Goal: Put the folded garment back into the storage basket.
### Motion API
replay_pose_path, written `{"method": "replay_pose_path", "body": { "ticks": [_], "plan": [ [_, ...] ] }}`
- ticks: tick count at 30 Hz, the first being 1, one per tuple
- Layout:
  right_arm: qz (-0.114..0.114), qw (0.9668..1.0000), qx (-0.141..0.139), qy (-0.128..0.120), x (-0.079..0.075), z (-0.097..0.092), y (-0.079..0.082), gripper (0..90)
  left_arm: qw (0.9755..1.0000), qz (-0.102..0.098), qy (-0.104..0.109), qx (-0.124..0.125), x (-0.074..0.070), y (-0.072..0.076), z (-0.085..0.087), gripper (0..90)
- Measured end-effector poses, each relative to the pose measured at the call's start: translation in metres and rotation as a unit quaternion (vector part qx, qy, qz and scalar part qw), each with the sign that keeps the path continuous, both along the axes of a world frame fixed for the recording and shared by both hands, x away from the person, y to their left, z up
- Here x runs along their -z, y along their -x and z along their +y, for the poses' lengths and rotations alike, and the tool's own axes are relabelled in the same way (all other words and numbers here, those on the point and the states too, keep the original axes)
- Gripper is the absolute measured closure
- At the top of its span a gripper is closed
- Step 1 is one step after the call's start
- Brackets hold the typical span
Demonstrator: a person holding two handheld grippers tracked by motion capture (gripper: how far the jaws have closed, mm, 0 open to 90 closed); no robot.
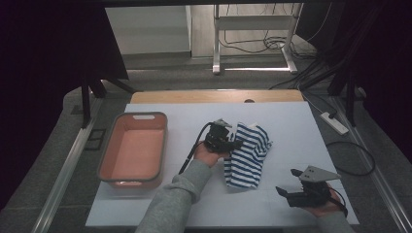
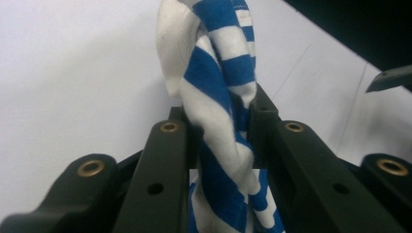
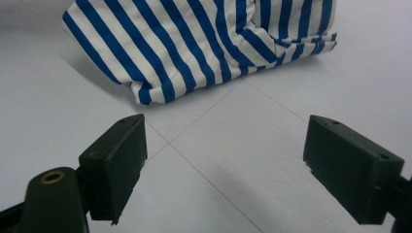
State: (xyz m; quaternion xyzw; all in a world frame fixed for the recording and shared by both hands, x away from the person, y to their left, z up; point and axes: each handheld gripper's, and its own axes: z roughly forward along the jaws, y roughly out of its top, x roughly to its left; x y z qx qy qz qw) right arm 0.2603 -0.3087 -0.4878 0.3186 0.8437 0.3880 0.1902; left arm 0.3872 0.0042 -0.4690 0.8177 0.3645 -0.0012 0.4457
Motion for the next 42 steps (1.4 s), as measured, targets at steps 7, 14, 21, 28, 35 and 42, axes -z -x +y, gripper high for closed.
{"method": "replay_pose_path", "body": {
  "ticks": [7,14,21,28,35,42],
  "plan": [
    [-0.002,1.0,0.002,-0.001,0.0,0.0,0.0,16.6,0.9998,-0.005,0.017,-0.002,-0.007,0.003,0.006,75.1],
    [-0.006,1.0,0.004,-0.002,-0.001,-0.001,0.0,16.7,0.9995,-0.009,0.029,-0.006,-0.012,0.004,0.012,75.1],
    [-0.007,1.0,0.006,-0.002,-0.001,-0.001,0.0,16.7,0.9991,-0.014,0.038,-0.009,-0.018,0.007,0.016,75.2],
    [-0.008,0.9999,0.007,-0.001,-0.001,-0.001,0.0,16.7,0.9986,-0.019,0.047,-0.012,-0.023,0.009,0.021,75.2],
    [-0.008,0.9999,0.007,-0.001,-0.001,-0.001,-0.001,16.7,0.9983,-0.025,0.051,-0.013,-0.029,0.012,0.026,75.3],
    [-0.007,0.9999,0.009,-0.001,0.0,-0.001,-0.001,16.6,0.9977,-0.033,0.058,-0.015,-0.036,0.015,0.032,75.3]
  ]
}}
